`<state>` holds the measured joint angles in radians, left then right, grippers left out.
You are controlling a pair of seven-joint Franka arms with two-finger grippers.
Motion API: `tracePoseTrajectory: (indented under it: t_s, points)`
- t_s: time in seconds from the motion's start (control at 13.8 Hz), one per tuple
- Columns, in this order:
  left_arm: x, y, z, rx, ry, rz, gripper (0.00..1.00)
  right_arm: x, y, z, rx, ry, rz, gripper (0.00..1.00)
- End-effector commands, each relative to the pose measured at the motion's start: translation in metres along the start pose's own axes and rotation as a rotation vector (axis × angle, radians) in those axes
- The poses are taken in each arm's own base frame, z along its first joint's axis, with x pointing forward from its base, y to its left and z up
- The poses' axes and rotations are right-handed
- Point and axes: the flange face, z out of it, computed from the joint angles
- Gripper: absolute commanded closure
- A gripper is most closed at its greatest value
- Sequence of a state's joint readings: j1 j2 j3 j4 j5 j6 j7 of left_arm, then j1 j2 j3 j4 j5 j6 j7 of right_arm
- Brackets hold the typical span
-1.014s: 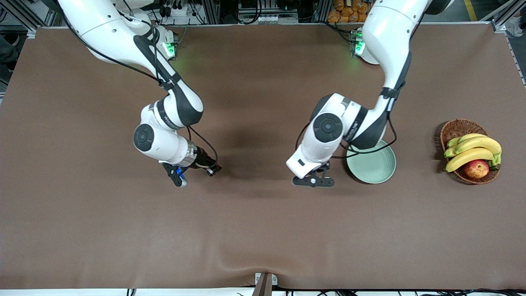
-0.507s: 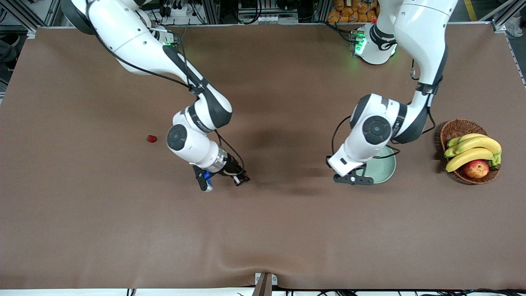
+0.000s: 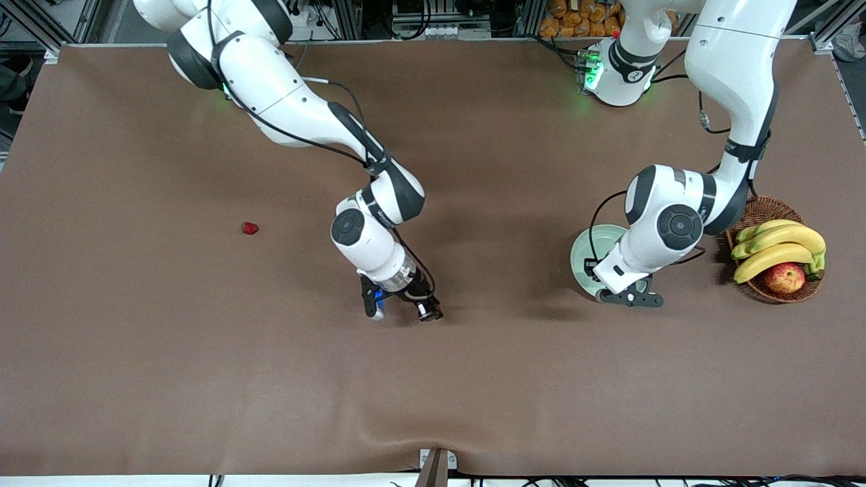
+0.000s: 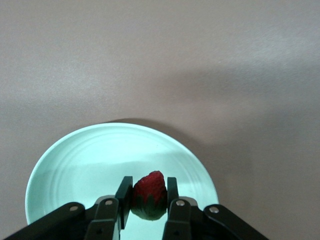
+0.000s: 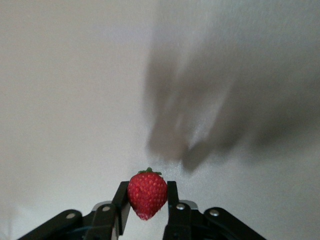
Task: Collect all strawberries into plate
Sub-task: 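Drop the strawberry on the plate with the left gripper while the right gripper carries another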
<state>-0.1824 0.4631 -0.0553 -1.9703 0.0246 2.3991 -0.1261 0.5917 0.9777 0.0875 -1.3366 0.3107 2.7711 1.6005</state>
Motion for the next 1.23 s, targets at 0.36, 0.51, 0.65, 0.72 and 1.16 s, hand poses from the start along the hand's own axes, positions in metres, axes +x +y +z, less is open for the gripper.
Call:
tracePoseTrajectory:
  t_s: [0.36, 0.51, 0.65, 0.72, 1.16]
  points:
    - [-0.005, 0.009, -0.016, 0.009, 0.022, 0.023, 0.00, 0.019, -0.032, -0.063, -0.128, 0.134, -0.092, 0.00]
    - [0.007, 0.019, -0.049, 0.006, 0.034, 0.034, 0.00, 0.029, -0.031, -0.089, -0.288, 0.214, -0.229, 0.00]
    - [0.020, 0.056, -0.081, -0.023, 0.026, 0.021, 0.00, 0.044, -0.020, -0.106, -0.471, 0.224, -0.321, 0.00]
    - [0.022, 0.079, -0.091, -0.037, 0.043, -0.021, 0.00, 0.058, -0.019, -0.118, -0.533, 0.238, -0.354, 0.00]
    - [0.048, 0.195, -0.107, -0.112, 0.115, -0.103, 0.00, 0.148, 0.027, -0.195, -0.674, 0.193, -0.476, 0.00]
